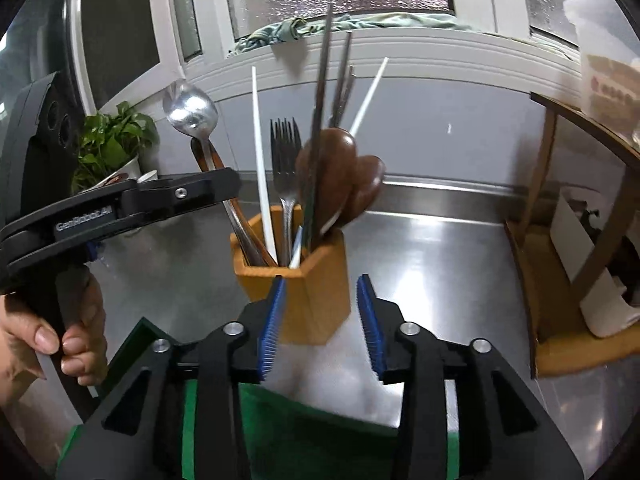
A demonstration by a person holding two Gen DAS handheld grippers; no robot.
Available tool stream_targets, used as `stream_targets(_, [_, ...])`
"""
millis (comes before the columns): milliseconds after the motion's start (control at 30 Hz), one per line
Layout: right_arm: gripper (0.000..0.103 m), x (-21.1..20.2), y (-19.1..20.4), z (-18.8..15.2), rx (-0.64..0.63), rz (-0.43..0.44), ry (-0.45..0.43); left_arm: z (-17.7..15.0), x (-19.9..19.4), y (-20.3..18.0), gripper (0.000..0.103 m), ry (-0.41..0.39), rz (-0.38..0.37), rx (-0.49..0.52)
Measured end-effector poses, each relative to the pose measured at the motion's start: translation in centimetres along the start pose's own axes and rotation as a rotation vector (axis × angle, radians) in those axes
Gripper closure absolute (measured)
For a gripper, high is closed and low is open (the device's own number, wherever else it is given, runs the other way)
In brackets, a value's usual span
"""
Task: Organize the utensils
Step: 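Open both tools to release the spoon and chopstick, then pull back from the holder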
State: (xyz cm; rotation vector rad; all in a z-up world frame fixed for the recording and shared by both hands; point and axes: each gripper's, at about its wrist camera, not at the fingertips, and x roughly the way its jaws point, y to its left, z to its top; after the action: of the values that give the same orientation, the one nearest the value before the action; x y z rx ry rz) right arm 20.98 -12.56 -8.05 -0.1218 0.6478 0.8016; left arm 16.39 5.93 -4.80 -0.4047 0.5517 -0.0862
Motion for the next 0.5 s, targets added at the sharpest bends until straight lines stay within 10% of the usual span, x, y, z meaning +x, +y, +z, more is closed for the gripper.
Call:
stream_targets(167, [0.060, -1.2, -0.1, 0.1, 0.008, -0.015, 0.004, -0.8, -1.5, -0.1, 0.054, 0.013, 0.024, -0.012])
stream_targets(333, [0.036, -3.8, -0.1, 0.1, 0.025, -0.045, -0.002, -1.8, -4.3, -0.3, 0.044, 0.024, 0.064, -0.045])
stream_targets(500, [0.018, -7.0, -0.3, -0.3, 0.068, -0.053, 0.016, -2.9, -8.0, -2.2, 0.007, 0.038, 0.123, -0.016])
